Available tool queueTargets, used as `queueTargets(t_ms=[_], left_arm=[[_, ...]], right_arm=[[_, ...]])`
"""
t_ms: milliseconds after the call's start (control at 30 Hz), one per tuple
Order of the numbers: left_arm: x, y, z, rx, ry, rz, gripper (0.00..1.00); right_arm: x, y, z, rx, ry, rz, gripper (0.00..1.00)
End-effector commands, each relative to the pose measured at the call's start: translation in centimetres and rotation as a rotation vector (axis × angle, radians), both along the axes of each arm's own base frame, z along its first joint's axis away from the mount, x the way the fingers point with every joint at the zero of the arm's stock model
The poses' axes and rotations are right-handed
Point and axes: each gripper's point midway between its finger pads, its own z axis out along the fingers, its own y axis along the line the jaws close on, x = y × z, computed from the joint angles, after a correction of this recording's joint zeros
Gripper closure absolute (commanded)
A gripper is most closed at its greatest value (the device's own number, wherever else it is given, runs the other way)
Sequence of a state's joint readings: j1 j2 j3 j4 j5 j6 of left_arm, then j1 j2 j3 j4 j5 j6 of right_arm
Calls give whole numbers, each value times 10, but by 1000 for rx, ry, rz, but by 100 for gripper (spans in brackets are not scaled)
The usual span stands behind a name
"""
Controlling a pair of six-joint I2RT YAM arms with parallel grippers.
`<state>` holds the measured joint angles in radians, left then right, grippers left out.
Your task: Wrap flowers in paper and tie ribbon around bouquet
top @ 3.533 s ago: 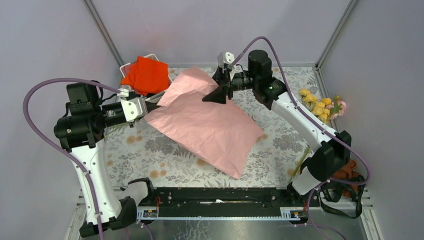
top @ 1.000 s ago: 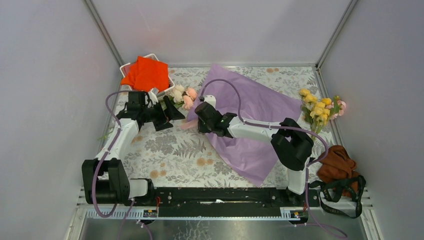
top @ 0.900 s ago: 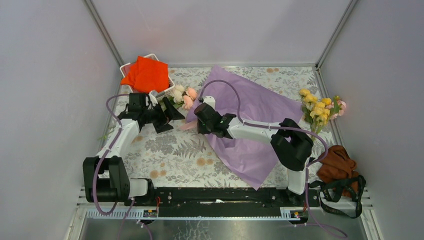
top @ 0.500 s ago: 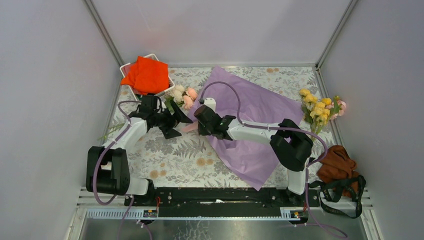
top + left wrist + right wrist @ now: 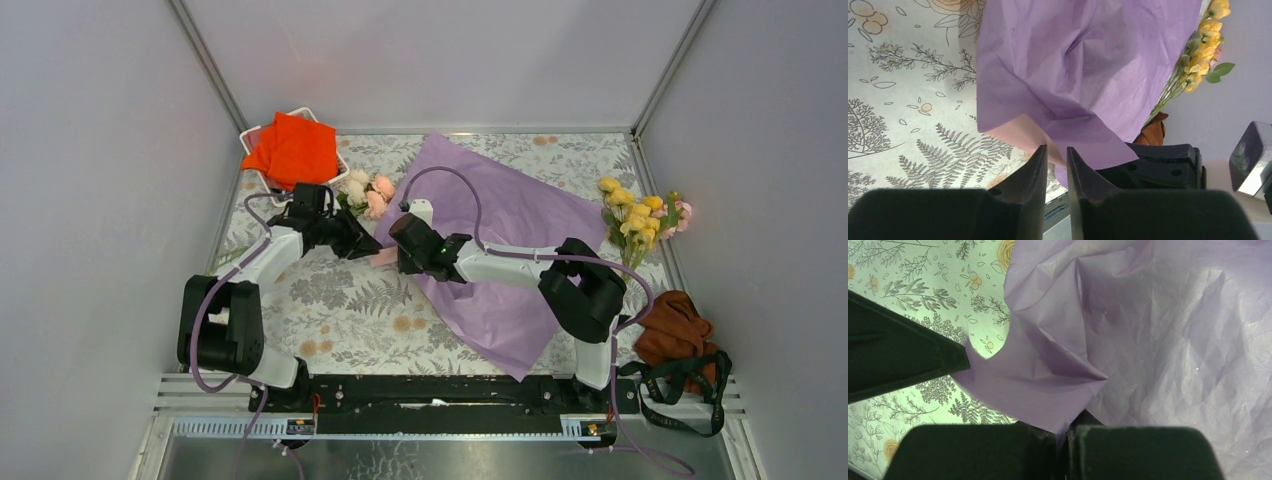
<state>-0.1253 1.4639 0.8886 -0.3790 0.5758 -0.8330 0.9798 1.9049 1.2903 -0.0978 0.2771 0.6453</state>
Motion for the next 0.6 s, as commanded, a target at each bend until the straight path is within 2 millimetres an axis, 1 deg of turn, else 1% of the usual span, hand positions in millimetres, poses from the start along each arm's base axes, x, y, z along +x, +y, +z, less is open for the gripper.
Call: queueTargets(t_ms=[0, 67, 100, 133, 167, 200, 233, 267, 300, 333, 367, 400, 433, 467, 500, 533, 567], left_arm=[[16, -5, 9, -1, -63, -23, 81], [15, -5, 8, 4, -56, -33, 94], [14, -6, 8, 3, -55, -41, 98], [14, -6, 8, 2, -56, -47, 100], [15, -6, 9, 3, -60, -54, 100], [14, -6, 8, 10, -63, -61, 100], [14, -5, 7, 23, -65, -68, 100], [15, -3, 6, 40, -72, -77, 100], [15, 0, 4, 59, -78, -86, 100], [17, 3, 3, 87, -92, -97, 100], [17, 6, 0, 114, -101, -109, 100], [17, 9, -3, 134, -108, -119, 100], [16, 11, -6, 148, -114, -130, 100], [15, 13, -8, 161, -119, -139, 100], [15, 16, -10, 179, -130, -149, 100], [17, 19, -12, 200, -145, -158, 100], [17, 23, -14, 221, -153, -164, 100]], right_arm=[[-1, 7, 19, 39, -39, 19, 100], [-3, 4, 21, 34, -43, 27, 100], [-3, 3, 22, 33, -47, 33, 100], [-4, 3, 24, 35, -52, 41, 100], [-7, 5, 27, 42, -53, 67, 99], [-9, 6, 30, 39, -55, 97, 95], [-13, 8, 34, 39, -49, 135, 88], [-17, 9, 38, 32, -47, 179, 75], [-22, 10, 43, 18, -41, 229, 57], [-29, 11, 50, 12, -24, 296, 36], [-39, 13, 61, 16, -3, 397, 9], [-55, 11, 70, 14, 38, 530, 2], [-63, 7, 90, 33, 61, 607, 1], [-70, -7, 102, 35, 84, 640, 0], [-70, -23, 115, 47, 85, 639, 0], [-63, -44, 128, 72, 73, 601, 0], [-49, -68, 139, 114, 61, 533, 0]])
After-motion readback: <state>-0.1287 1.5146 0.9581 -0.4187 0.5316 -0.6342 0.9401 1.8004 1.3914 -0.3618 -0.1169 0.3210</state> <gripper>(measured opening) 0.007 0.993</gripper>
